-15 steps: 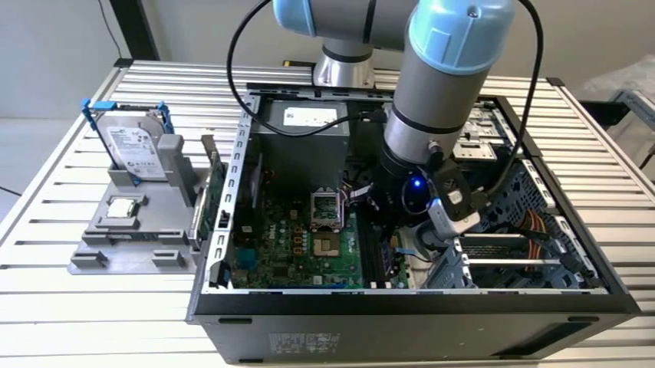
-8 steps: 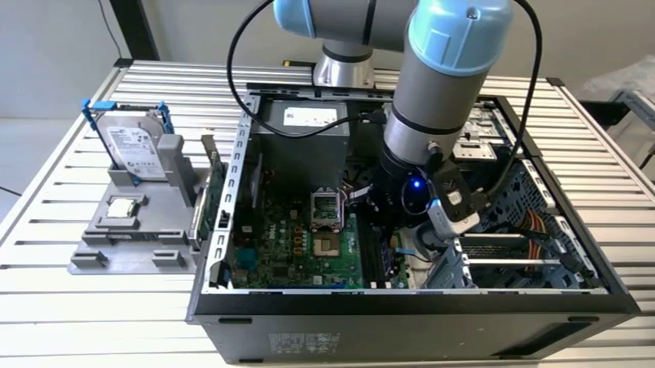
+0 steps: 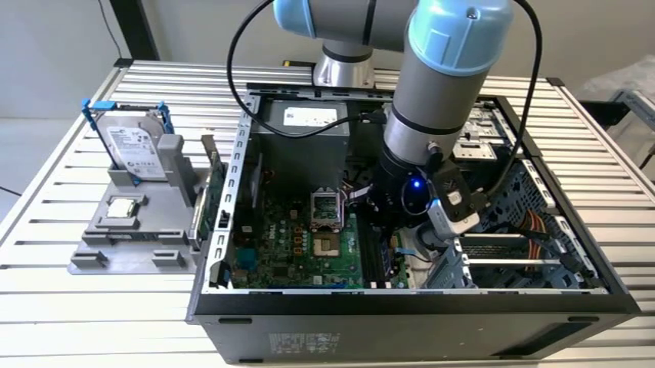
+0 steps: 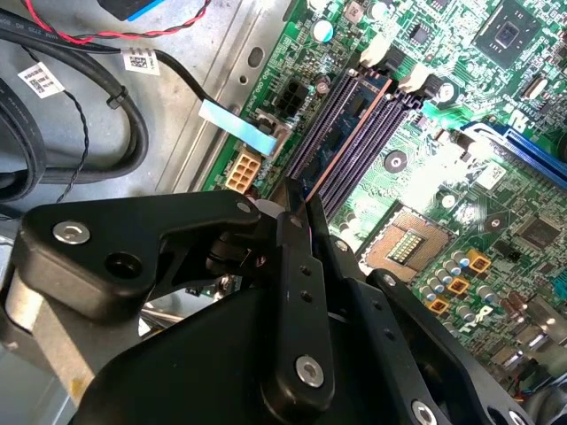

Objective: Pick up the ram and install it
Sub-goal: 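Insert the ram into the slot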

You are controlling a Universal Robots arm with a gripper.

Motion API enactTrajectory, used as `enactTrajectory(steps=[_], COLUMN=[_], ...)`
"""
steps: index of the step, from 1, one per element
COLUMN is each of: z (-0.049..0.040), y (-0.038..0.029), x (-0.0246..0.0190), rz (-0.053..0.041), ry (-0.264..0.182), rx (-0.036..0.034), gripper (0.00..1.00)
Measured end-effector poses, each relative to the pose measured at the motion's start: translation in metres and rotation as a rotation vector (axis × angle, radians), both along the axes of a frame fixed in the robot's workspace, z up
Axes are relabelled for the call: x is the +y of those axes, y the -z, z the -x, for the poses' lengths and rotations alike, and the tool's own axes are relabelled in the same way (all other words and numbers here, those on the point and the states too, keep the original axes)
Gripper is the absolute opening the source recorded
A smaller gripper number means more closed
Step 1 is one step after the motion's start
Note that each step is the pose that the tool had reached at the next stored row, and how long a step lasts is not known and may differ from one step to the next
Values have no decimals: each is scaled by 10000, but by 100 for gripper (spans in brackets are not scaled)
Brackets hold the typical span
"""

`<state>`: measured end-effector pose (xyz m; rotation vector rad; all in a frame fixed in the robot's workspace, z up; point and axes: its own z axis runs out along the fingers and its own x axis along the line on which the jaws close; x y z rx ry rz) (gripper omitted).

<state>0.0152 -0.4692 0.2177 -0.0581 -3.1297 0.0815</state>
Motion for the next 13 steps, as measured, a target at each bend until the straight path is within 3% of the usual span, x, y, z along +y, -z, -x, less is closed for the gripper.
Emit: enactTrajectory(steps=[13], z=[-1], y=[6], x=[0], rz=[2], ry=[-46], rx=[-5], gripper=[0])
